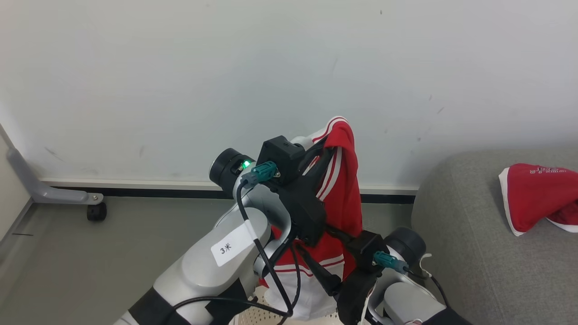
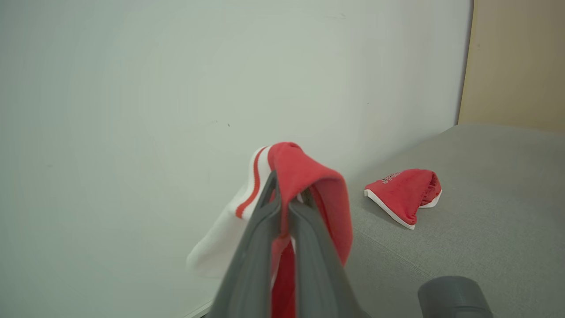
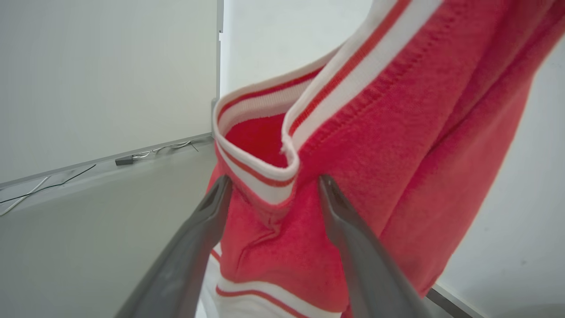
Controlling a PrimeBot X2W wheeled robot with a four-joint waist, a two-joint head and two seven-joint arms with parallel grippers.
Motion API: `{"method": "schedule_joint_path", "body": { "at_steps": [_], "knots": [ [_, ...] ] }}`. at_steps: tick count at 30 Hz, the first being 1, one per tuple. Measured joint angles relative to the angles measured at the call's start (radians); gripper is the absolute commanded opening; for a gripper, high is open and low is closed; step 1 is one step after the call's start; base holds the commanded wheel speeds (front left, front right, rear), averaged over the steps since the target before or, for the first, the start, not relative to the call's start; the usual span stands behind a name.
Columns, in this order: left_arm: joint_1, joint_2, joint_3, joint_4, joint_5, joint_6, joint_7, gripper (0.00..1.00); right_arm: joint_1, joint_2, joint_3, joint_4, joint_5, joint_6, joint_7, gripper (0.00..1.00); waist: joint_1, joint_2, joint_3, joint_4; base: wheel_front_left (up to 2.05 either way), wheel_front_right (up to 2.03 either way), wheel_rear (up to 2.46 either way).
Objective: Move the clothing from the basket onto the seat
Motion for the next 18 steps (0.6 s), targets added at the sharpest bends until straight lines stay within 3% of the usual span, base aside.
{"method": "schedule_joint_path", "body": {
  "at_steps": [2, 3, 5, 6, 18],
  "knots": [
    [-0.001, 0.0, -0.007, -0.006, -0.002, 0.008, 0.003, 0.0, -0.015, 0.0, 0.017, 0.012, 0.01, 0.0, 0.0, 1.0, 0.0, 0.0, 0.001, 0.003, 0.0, 0.0, 0.0],
    [-0.001, 0.0, -0.009, -0.008, -0.005, 0.008, 0.005, 0.0, -0.021, 0.0, 0.025, 0.021, 0.011, 0.0, 0.0, 0.84, 0.0, 0.0, 0.001, 0.005, 0.0, 0.0, 0.0],
    [-0.001, 0.0, -0.013, -0.009, -0.011, 0.016, 0.007, 0.0, -0.031, 0.0, 0.038, 0.034, 0.025, 0.0, 0.0, 0.11, 0.0, 0.0, 0.003, 0.007, 0.0, 0.0, 0.0],
    [-0.001, 0.0, -0.013, -0.009, -0.013, 0.016, 0.007, 0.0, -0.032, 0.0, 0.041, 0.037, 0.031, 0.0, 0.0, 0.0, 0.0001, 0.0, 0.004, 0.008, 0.0, 0.0, 0.0],
    [0.031, 0.027, 0.031, 0.034, -0.045, 0.037, 0.004, 0.0, -0.074, 0.0, 0.015, 0.099, 0.082, 0.0, 0.0, 0.0, 0.0, 0.0, 0.015, -0.027, 0.0, 0.0, 0.0]
  ]
}}
